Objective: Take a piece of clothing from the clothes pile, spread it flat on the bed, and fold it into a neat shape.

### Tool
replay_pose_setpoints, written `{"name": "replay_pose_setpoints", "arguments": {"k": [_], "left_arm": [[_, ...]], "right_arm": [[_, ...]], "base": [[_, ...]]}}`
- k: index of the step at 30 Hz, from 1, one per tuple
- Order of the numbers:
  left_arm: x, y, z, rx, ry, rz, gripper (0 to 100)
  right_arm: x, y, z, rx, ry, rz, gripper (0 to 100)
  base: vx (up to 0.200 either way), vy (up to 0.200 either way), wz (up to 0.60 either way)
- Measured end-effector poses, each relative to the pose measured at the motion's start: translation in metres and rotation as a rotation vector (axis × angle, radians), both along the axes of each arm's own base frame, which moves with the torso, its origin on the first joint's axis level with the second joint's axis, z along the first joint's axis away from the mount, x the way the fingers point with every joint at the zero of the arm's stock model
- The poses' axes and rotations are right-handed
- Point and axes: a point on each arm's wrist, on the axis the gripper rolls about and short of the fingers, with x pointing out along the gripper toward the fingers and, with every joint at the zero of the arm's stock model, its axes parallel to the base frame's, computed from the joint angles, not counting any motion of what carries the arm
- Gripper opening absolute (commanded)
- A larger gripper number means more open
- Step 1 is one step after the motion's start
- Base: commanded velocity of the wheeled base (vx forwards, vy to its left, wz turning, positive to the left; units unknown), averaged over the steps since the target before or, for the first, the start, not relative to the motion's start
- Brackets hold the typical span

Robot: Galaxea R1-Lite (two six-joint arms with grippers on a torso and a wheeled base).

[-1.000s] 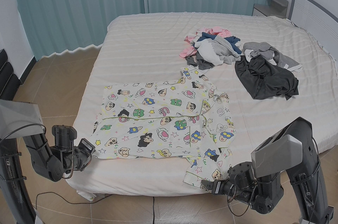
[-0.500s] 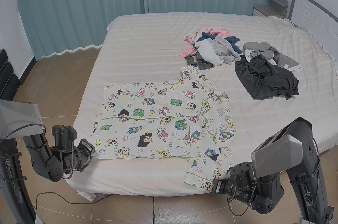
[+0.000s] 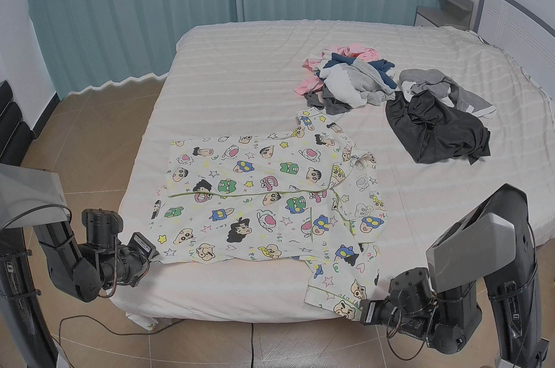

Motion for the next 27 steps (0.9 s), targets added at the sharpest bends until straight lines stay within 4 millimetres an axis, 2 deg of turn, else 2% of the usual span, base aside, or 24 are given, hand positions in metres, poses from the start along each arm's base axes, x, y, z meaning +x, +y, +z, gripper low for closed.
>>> {"name": "replay_pose_setpoints", "arguments": {"k": [9, 15, 16, 22, 27], "left_arm": [[-0.011, 0.003, 0.005, 0.011, 0.0, -0.064, 0], [-0.013, 0.005, 0.005, 0.016, 0.003, -0.061, 0], [-0.014, 0.005, 0.005, 0.016, 0.004, -0.061, 0], [-0.012, 0.005, 0.004, 0.016, 0.005, -0.059, 0], [-0.011, 0.005, 0.002, 0.018, 0.009, -0.059, 0]], "right_arm": [[-0.016, -0.01, 0.021, 0.034, 0.03, 0.041, 0], [-0.017, -0.011, 0.021, 0.029, 0.031, 0.042, 0], [-0.017, -0.011, 0.02, 0.024, 0.031, 0.044, 100], [-0.014, -0.009, 0.01, -0.004, 0.037, 0.057, 100], [-0.003, -0.002, 0.003, -0.011, 0.009, 0.07, 100]], "base": [[0.0, 0.0, 0.0], [0.0, 0.0, 0.0], [0.0, 0.0, 0.0], [0.0, 0.0, 0.0], [0.0, 0.0, 0.0]]}}
